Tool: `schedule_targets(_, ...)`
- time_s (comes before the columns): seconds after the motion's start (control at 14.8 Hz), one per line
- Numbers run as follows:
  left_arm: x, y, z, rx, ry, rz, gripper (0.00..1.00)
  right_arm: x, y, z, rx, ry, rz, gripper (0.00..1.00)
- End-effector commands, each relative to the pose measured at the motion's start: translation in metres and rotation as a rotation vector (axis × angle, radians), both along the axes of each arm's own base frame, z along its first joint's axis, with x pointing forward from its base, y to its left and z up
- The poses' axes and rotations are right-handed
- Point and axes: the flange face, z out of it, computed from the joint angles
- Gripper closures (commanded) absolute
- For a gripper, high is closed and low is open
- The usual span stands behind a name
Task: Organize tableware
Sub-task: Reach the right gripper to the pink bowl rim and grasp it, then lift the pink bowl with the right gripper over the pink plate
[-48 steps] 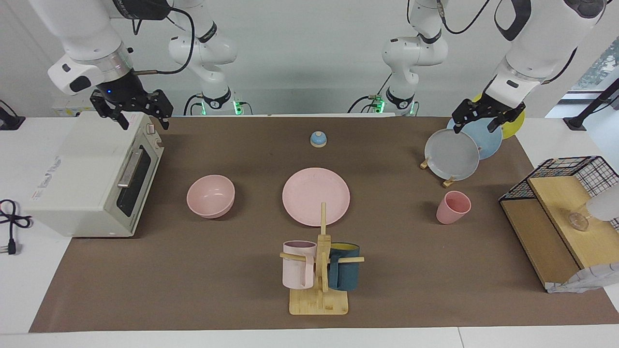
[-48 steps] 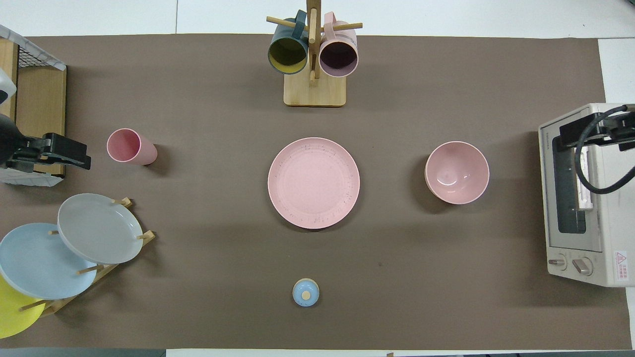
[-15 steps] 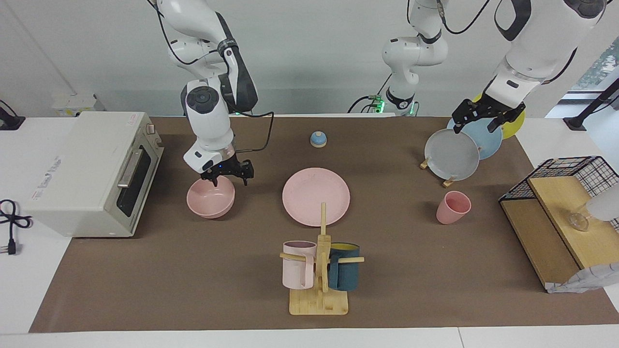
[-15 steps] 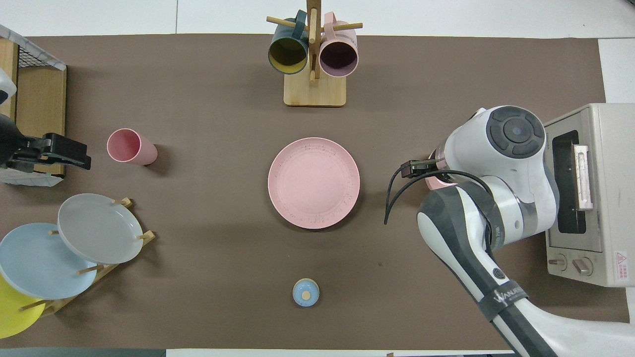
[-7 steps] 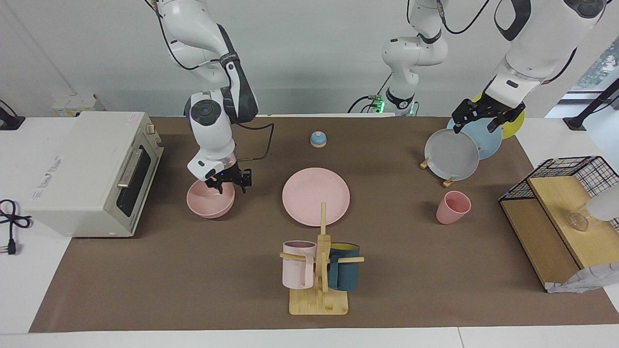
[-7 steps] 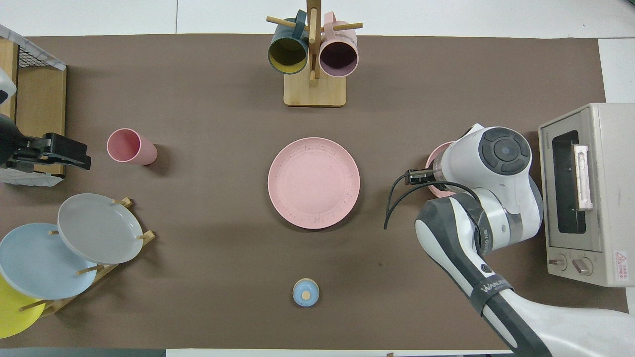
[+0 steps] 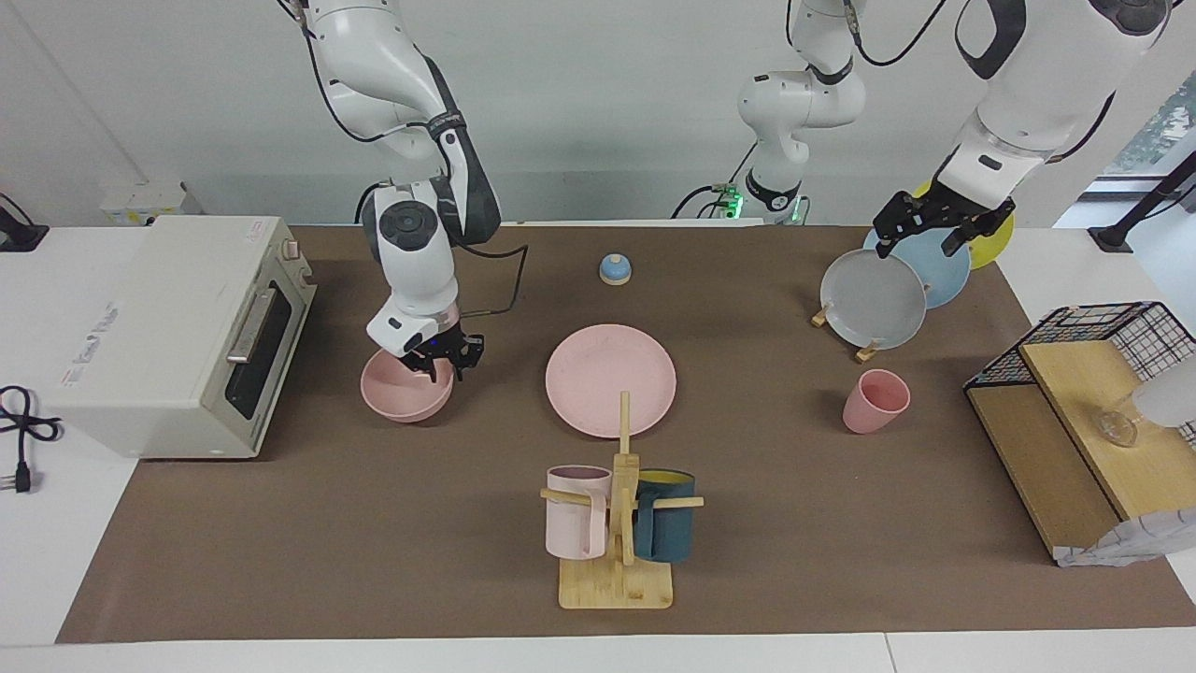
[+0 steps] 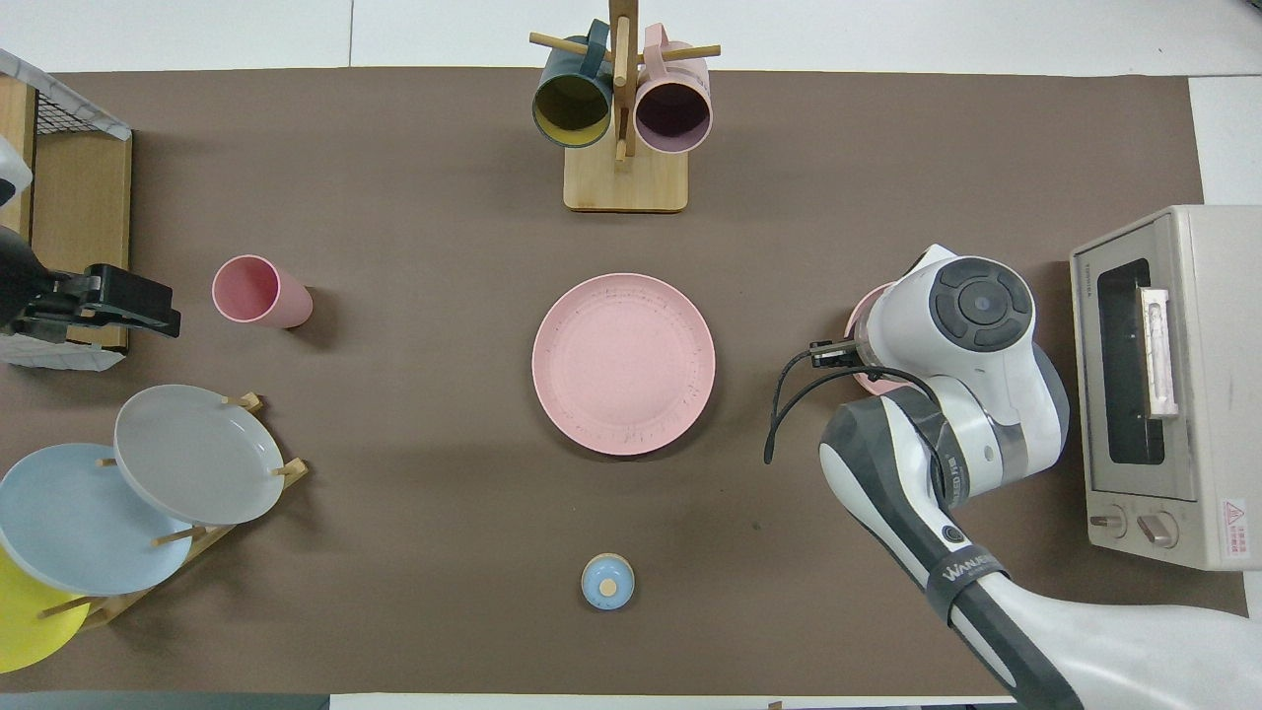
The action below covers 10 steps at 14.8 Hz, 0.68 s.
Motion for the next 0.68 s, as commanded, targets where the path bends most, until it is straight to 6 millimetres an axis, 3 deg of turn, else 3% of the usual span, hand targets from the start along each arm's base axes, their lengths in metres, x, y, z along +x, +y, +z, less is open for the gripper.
schedule_targets(0.0, -0.003, 0.002, 0.005, 0.019, -0.003, 0.007, 0.0, -0.001, 0.001, 0.0, -0.005, -0.012, 0.034, 1.0)
schedule_targets(0.14, -0.004, 0.002, 0.005, 0.019, -0.001, 0.007, 0.0, 0.0, 0.002, 0.002, -0.007, -0.005, 0.036, 1.0)
schedule_targets(0.27, -0.004, 0.002, 0.005, 0.019, -0.001, 0.007, 0.0, 0.004, 0.025, 0.015, -0.017, 0.012, 0.061, 1.0)
schedule_targets(0.34, -0.004, 0.002, 0.005, 0.019, -0.001, 0.007, 0.0, 0.011, 0.04, 0.035, -0.021, 0.021, 0.067, 1.0)
schedule_targets(0.47, -0.004, 0.002, 0.005, 0.019, -0.001, 0.007, 0.0, 0.029, 0.095, 0.085, -0.032, 0.047, 0.051, 1.0)
schedule_targets(0.54, -0.004, 0.002, 0.005, 0.019, -0.001, 0.007, 0.0, 0.035, 0.112, 0.106, -0.034, 0.044, 0.028, 1.0)
schedule_targets(0.61, -0.004, 0.002, 0.005, 0.019, -0.001, 0.007, 0.0, 0.036, 0.131, 0.115, -0.032, 0.049, 0.02, 1.0)
